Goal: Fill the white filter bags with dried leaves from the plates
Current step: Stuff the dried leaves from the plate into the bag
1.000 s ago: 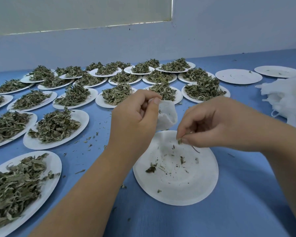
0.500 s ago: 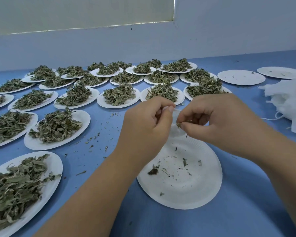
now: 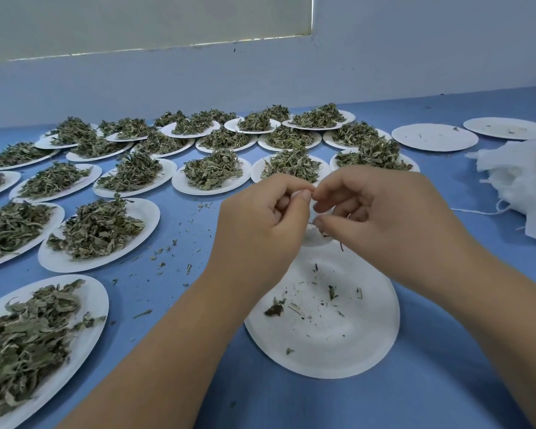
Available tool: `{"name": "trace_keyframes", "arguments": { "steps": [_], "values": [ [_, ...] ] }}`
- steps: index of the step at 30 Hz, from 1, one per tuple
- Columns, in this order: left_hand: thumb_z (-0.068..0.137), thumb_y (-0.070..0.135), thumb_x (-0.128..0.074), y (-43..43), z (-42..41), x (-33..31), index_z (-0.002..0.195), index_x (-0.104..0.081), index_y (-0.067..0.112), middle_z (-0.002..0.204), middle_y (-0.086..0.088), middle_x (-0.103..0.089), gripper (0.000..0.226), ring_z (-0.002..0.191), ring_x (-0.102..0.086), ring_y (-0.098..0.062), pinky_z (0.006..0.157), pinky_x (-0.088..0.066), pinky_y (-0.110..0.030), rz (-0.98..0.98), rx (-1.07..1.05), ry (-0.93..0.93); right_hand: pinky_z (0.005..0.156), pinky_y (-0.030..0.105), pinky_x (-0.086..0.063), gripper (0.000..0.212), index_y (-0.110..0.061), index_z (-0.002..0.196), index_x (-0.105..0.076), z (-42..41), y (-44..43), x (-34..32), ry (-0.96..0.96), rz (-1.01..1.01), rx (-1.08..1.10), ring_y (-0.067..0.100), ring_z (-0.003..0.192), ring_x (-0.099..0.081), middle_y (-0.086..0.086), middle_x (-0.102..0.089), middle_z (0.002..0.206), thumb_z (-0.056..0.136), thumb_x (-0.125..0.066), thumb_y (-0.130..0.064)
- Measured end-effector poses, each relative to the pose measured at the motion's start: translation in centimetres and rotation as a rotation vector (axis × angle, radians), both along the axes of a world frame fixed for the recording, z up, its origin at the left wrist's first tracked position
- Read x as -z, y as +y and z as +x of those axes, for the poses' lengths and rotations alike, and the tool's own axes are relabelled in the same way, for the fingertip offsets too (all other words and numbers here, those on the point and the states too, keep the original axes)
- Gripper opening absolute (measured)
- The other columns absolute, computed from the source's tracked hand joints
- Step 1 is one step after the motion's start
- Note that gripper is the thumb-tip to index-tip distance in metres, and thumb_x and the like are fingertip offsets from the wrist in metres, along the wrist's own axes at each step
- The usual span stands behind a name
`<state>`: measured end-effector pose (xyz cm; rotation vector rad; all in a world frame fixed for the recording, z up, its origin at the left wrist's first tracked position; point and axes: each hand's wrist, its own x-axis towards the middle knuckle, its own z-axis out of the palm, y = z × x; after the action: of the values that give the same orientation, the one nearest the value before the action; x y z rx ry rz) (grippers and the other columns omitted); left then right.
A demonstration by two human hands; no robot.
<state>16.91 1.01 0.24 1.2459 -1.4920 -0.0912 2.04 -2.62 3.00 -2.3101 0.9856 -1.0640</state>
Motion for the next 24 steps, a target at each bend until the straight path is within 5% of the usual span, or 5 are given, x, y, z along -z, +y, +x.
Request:
{"name": "trace_keyframes", "arguments": {
  "steps": [7,12,18,24],
  "values": [
    [0.089,0.012,-0.060,0.1,0.0,0.0,0.085,-0.071,0.023,0.062,0.007,-0.055,0.016,0.052,-0.045,-0.002,0.049,-0.032,-0.008,0.042,-0.004,0.038,0.069,0.021,-0.056,0.024,-0.025,0.079,-0.066,0.0,0.1,-0.1,-0.111,0.102,-0.129,0.006,0.069,-0.067,-0.011,-0.070,0.077,0.078,-0.071,-0.001],
    [0.092,0.012,-0.061,0.2,0.4,-0.4,0.083,-0.070,0.026,0.062,0.001,-0.054,0.019,0.051,-0.043,-0.001,0.049,-0.033,-0.009,0.060,-0.023,0.099,0.061,0.015,-0.047,0.011,-0.027,0.073,-0.067,-1.1,-0.7,-1.1,-0.107,0.076,-0.131,0.001,0.064,-0.059,-0.011,-0.067,0.073,0.077,-0.070,-0.018],
    [0.093,0.014,-0.060,0.3,0.8,-0.9,0.080,-0.066,0.034,0.061,0.005,-0.054,0.024,0.053,-0.045,-0.001,0.049,-0.035,-0.007,0.071,-0.044,0.181,0.059,0.012,-0.048,0.010,-0.044,0.081,-0.069,-3.2,-1.9,-1.3,0.629,0.267,-0.202,-0.004,0.065,-0.058,-0.031,-0.063,0.076,0.077,-0.072,-0.035],
    [0.093,0.014,-0.060,0.3,0.7,-0.8,0.081,-0.065,0.036,0.067,0.000,-0.058,0.026,0.054,-0.045,0.000,0.050,-0.035,-0.006,0.073,-0.051,0.150,0.059,0.011,-0.044,0.011,-0.039,0.080,-0.068,-3.0,-1.7,-0.2,0.759,0.260,-0.213,-0.009,0.066,-0.054,-0.030,-0.060,0.082,0.075,-0.074,-0.031]
  ]
}}
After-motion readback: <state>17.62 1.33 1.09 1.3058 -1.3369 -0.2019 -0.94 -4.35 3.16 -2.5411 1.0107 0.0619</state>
